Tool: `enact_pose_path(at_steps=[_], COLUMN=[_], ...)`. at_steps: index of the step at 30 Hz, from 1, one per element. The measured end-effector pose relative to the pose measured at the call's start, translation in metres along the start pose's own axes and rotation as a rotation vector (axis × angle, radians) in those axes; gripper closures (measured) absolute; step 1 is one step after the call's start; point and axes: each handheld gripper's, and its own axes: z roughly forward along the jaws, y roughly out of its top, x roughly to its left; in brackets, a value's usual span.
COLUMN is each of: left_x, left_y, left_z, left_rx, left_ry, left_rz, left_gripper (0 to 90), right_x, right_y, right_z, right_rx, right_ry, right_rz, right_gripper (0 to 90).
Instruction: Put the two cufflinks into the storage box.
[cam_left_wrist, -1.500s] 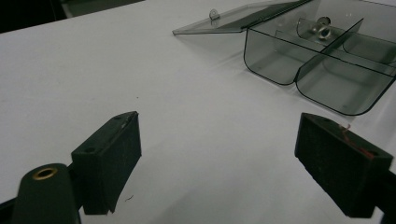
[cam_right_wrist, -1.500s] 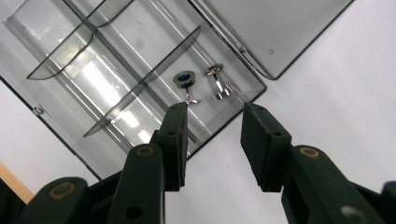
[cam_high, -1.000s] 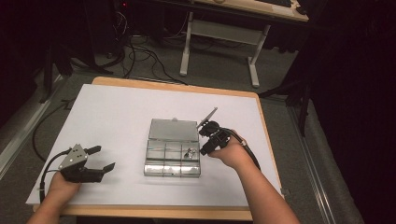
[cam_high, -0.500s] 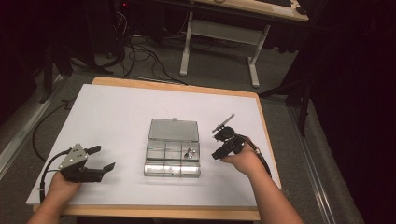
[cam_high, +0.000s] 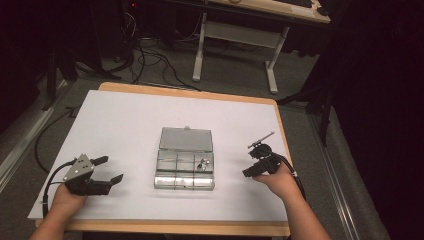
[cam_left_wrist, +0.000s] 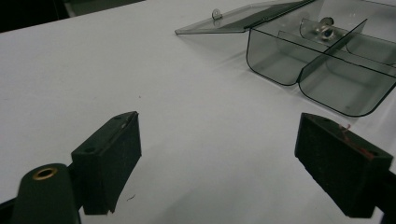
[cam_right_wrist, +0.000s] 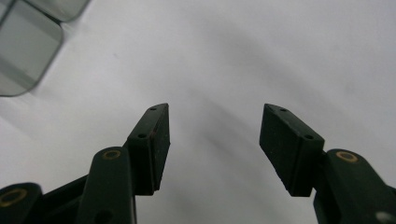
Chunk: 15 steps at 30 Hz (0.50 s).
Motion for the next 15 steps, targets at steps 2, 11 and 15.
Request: enact_pose_path(at_steps=[2,11,15], left_x=[0.000,0.000,0.000], left_y=[0.000,0.000,0.000], left_z=[0.000,0.000,-0.001], left_rx=[0.001,-0.005,-0.010], left_ry=[0.001,0.001,0.001], left_rz=[0.000,0.006,0.005], left_gripper=[14.9,14.9,14.9], right_x=[-0.004,-0.013,-0.012], right_y=[-0.005,-0.017,-0.025], right_z=[0.001,-0.004,-0.003], right_rx=[-0.005,-0.111,-0.224], right_ry=[0.001,-0.005,-0.042], right_rz=[0.017,0.050,0.047], right_gripper=[43.5,42.6,41.7])
